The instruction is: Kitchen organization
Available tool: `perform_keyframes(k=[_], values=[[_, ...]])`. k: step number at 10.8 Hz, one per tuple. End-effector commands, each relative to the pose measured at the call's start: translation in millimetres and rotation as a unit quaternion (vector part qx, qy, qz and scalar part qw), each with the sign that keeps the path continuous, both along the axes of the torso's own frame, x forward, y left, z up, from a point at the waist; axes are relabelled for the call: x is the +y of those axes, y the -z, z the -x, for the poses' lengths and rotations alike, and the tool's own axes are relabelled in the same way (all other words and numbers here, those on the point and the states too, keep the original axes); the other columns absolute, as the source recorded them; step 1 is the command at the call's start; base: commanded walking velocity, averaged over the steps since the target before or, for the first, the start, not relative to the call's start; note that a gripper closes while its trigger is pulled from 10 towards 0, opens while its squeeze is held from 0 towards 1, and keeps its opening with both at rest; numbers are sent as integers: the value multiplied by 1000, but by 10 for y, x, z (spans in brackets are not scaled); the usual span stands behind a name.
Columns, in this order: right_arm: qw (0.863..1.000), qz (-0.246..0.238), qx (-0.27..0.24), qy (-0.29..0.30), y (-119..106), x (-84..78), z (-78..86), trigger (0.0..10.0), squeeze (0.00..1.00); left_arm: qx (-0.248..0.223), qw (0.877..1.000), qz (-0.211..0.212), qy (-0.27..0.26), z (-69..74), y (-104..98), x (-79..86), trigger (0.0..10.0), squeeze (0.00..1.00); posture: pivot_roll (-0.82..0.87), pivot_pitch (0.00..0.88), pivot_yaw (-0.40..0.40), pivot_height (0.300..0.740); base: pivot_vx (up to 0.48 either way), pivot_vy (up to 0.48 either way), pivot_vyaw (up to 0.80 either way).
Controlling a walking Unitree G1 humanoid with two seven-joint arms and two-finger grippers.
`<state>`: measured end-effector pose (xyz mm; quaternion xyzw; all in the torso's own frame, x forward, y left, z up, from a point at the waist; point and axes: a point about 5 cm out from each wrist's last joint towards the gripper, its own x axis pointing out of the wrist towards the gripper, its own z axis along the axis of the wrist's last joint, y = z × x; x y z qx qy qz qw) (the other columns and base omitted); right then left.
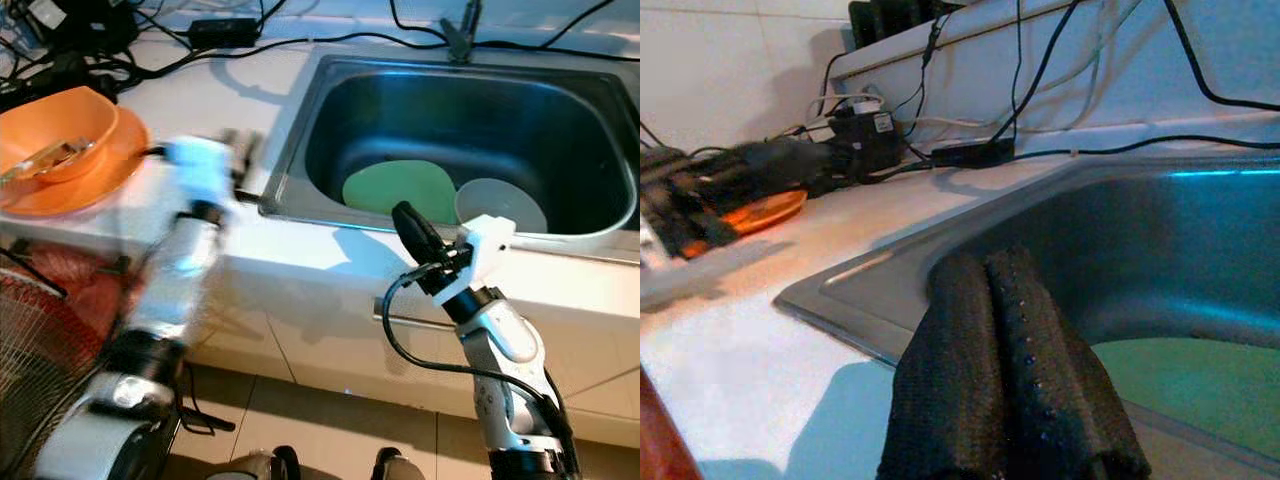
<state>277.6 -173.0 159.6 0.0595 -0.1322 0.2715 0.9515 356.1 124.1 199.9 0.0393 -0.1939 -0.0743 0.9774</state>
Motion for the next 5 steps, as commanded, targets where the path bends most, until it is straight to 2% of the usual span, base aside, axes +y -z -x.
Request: perform_keyframes(k=[1, 2, 3, 5], values=[[997, 10, 70, 20, 279, -63, 13, 10000, 0, 9, 1000, 8, -12, 49, 72, 132, 10000, 0, 0, 155, 103, 740, 0, 0, 0], [997, 14, 67, 32, 264, -91, -23, 10000, 0, 23, 999, 11, -24, 125, 186, 265, 10000, 0, 6, 150, 97, 740, 0, 0, 0], [997, 15, 62, 48, 244, -121, -58, 10000, 0, 37, 999, 10, -28, 165, 261, 300, 10000, 0, 12, 148, 92, 740, 0, 0, 0], [991, 6, 39, 126, 107, -274, -188, 10000, 0, 51, 998, 18, -44, 226, 366, 358, 10000, 0, 13, 146, 81, 740, 0, 0, 0]])
